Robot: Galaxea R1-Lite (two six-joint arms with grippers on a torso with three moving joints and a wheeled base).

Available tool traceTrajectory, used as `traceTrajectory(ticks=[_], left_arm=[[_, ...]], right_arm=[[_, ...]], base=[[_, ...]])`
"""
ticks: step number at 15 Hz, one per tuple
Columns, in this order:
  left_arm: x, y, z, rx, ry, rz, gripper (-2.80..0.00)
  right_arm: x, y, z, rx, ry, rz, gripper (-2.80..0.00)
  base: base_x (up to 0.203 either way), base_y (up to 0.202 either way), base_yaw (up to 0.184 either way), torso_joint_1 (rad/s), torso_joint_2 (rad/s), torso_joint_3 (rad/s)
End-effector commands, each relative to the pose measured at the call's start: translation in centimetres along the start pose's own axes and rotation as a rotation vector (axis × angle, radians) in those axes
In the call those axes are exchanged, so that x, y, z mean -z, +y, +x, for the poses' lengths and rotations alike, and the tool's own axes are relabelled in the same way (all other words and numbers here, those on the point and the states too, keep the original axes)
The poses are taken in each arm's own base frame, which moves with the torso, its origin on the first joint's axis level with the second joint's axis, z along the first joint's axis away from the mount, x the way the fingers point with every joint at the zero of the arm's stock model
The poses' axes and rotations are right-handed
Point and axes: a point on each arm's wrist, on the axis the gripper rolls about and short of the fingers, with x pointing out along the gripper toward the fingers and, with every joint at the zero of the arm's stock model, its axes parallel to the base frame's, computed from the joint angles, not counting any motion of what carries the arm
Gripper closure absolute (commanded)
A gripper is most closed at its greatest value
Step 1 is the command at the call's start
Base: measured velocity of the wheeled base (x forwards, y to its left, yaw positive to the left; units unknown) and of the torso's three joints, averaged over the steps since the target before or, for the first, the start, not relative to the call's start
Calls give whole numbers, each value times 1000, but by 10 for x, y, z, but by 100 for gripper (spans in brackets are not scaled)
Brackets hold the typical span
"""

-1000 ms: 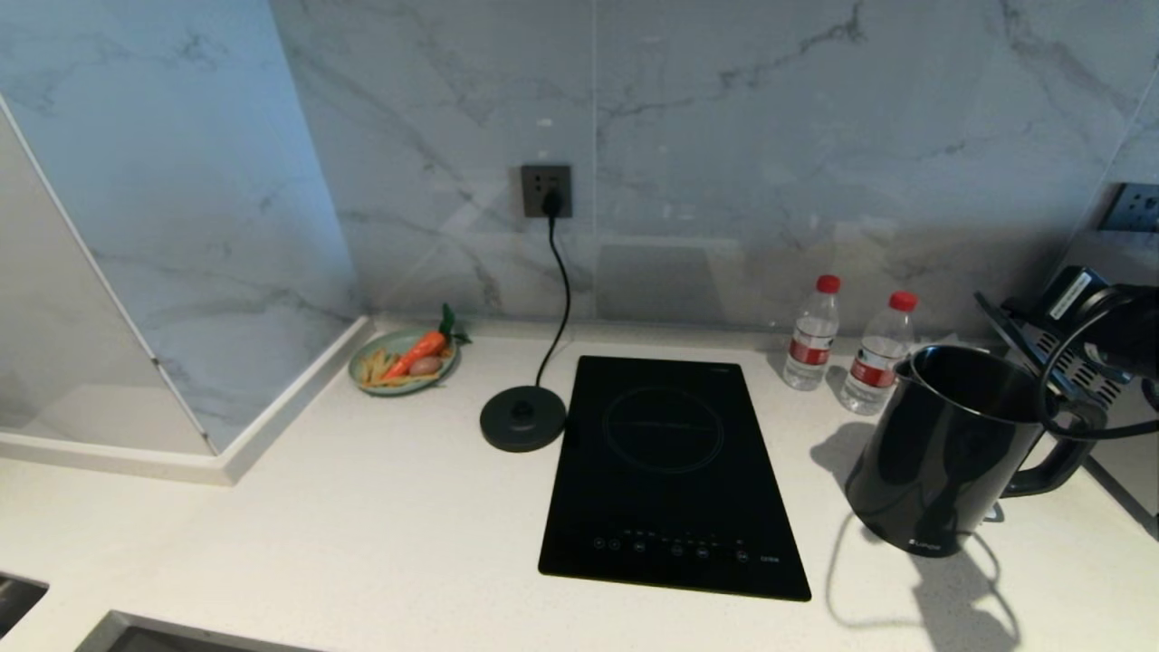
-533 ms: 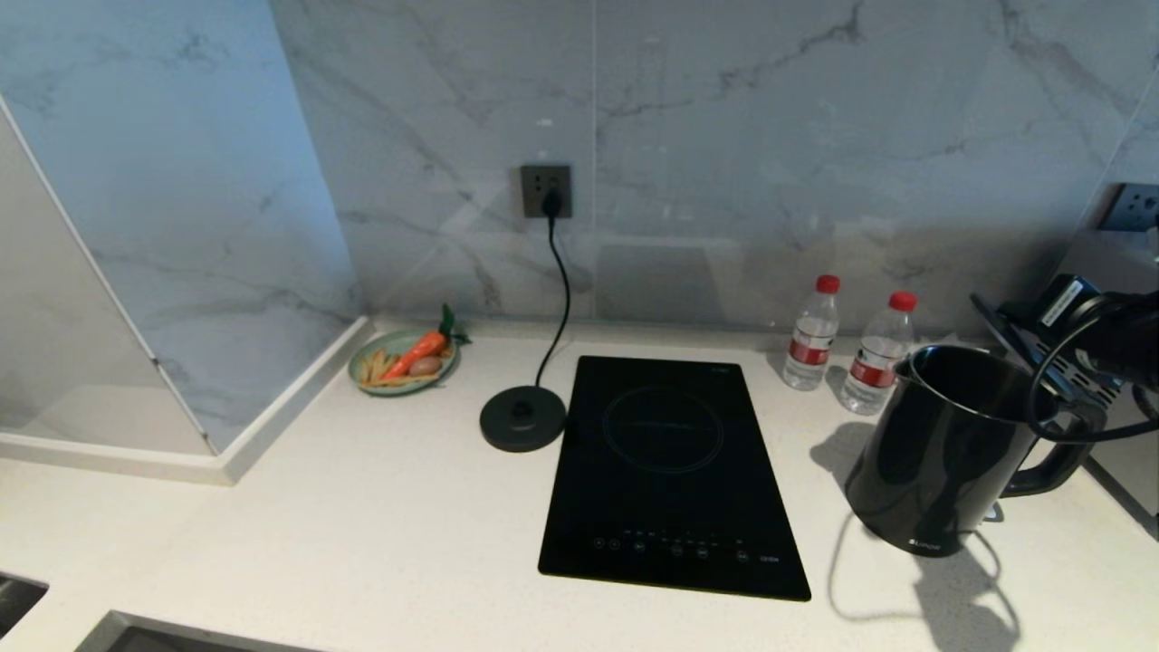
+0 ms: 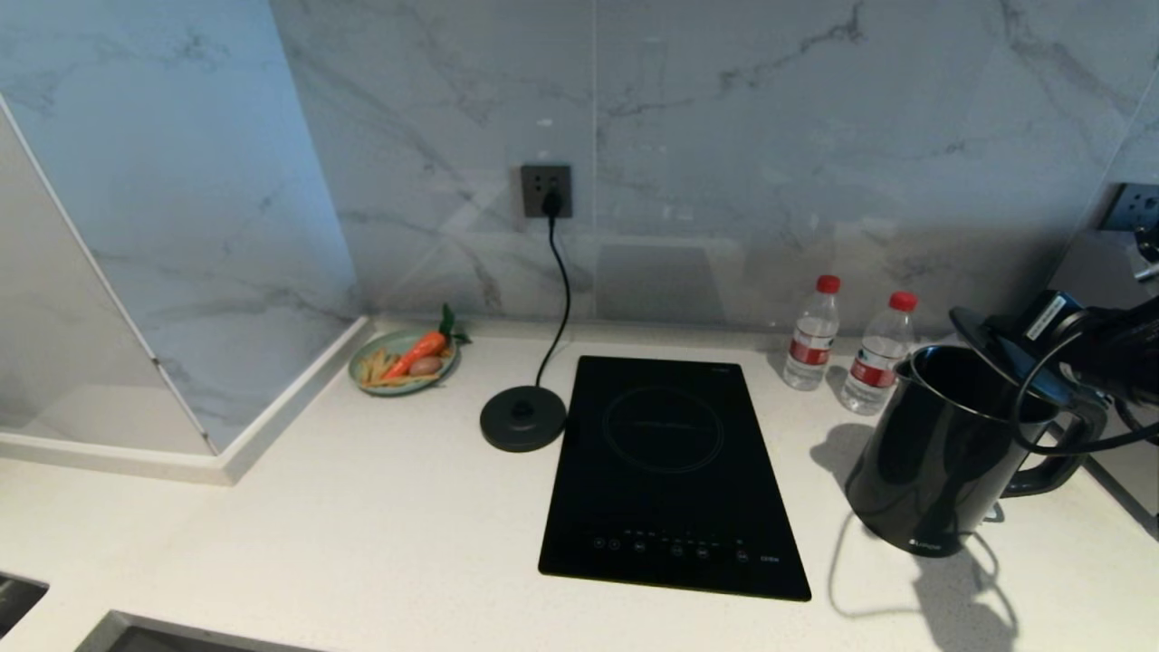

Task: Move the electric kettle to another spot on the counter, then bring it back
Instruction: Grab the kettle

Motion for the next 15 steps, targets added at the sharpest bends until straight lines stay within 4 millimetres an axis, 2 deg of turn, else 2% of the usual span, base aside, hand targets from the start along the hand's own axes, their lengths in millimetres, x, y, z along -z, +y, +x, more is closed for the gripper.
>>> traceTrajectory(ticks=[1, 11, 15], left_arm=[[0, 0, 0, -1, 0, 0, 0], [0, 0, 0, -1, 0, 0, 0], [0, 0, 0, -1, 0, 0, 0]], right_arm=[[4, -4, 8, 7, 15, 6, 0], [20, -15, 22, 26, 63, 4, 0], [21, -15, 23, 26, 66, 4, 0]], base=[[0, 0, 0, 0, 0, 0], [0, 0, 0, 0, 0, 0], [0, 0, 0, 0, 0, 0]])
